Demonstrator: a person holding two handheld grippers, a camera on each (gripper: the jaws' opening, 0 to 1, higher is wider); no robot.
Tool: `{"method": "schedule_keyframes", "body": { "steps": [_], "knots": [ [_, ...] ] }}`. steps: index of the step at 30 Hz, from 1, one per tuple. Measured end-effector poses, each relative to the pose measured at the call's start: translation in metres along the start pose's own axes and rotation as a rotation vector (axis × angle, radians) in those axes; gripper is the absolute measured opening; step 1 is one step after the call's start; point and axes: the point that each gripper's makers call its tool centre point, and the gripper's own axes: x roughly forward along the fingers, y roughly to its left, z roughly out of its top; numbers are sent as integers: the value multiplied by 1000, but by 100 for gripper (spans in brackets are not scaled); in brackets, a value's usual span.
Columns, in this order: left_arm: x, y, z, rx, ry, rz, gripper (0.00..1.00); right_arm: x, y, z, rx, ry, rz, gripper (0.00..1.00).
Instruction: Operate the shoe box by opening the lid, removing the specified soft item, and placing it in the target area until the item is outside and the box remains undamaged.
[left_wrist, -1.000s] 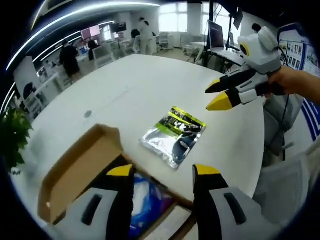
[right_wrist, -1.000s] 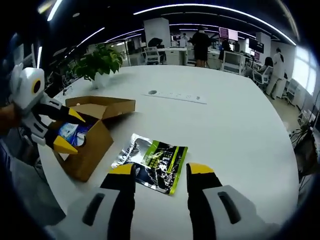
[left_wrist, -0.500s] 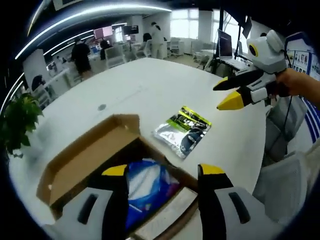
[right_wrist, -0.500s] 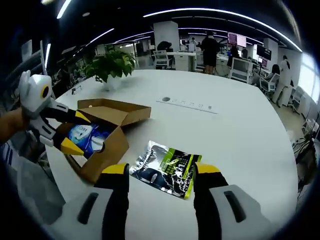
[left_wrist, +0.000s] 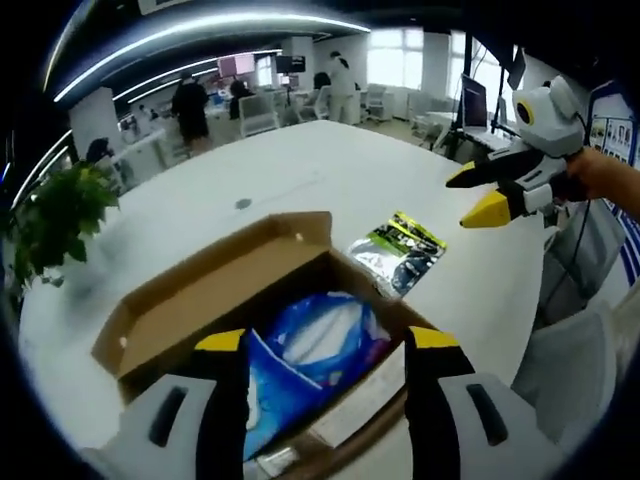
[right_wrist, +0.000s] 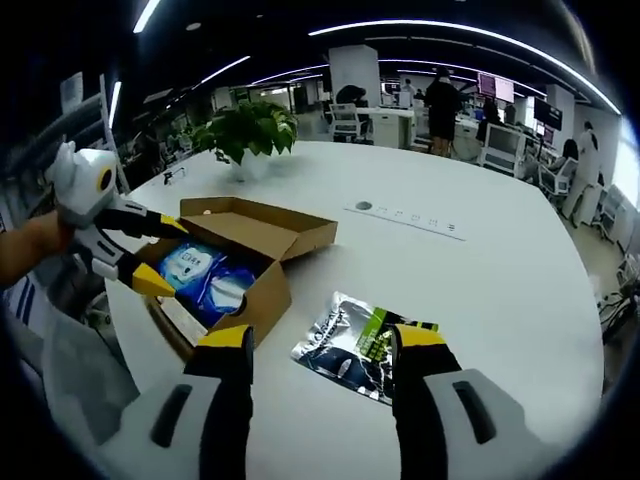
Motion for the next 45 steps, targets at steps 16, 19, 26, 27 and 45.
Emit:
{"method": "schedule_keyframes", "body": {
  "steps": [16, 19, 26, 27, 45],
  "knots": [
    [-32, 46, -37, -102, 10, 95, 68, 23, 53, 11, -25, -14, 117, 52],
    [-37, 52, -41, -117, 5, 109, 68, 29, 62, 12, -32, -13, 136, 52],
    [-51, 70, -55, -149, 4, 146, 67, 40, 81, 16, -29, -28, 178, 51],
    [-52, 72, -56, -153, 4, 150, 66, 41, 84, 17, -31, -30, 183, 50],
    [-88, 117, -89, -254, -25, 290, 50, 72, 132, 19, -88, -21, 285, 42]
  ]
}}
